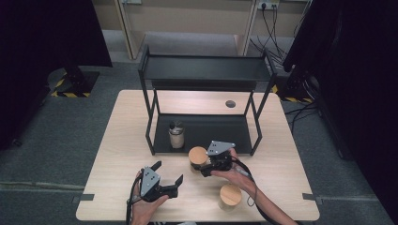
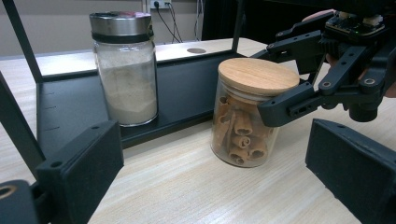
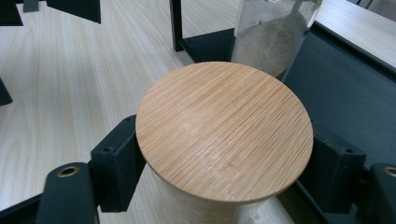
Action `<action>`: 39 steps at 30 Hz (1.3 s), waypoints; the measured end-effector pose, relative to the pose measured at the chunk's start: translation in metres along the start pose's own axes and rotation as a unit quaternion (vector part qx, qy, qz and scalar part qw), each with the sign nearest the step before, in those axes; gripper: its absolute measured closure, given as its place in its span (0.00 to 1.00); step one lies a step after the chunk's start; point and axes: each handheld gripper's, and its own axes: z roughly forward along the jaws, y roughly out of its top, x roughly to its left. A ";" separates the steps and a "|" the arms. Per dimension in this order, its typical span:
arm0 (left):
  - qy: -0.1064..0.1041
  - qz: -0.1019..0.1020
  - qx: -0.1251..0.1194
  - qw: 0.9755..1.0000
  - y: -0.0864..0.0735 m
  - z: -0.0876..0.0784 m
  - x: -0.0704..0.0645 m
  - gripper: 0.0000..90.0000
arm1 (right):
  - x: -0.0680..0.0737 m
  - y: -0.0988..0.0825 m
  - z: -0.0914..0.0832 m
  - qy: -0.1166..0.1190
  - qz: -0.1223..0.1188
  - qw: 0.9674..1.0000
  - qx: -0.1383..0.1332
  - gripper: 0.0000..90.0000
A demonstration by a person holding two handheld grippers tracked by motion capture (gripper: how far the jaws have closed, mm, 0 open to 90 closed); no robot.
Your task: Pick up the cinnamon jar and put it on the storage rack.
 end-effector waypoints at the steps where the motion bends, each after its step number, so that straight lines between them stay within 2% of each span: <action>1: 0.000 0.000 0.000 1.000 0.000 0.000 0.000 0.04 | -0.001 0.000 0.000 0.003 0.003 1.000 -0.001 0.28; 5: 0.000 0.000 0.000 1.000 0.000 0.000 0.000 0.04 | -0.003 0.000 -0.002 0.007 0.004 1.000 -0.001 0.28; 10: 0.000 -0.001 0.001 1.000 0.000 0.000 0.000 0.04 | -0.005 0.003 -0.009 0.016 0.015 1.000 -0.020 0.28; 15: 0.000 -0.001 0.001 1.000 0.000 0.000 0.000 0.04 | -0.006 0.008 -0.015 0.017 0.019 0.999 -0.025 0.28; 39: 0.000 -0.002 0.001 1.000 0.000 0.000 0.001 0.04 | -0.016 0.018 -0.023 -0.016 0.040 0.999 -0.024 0.28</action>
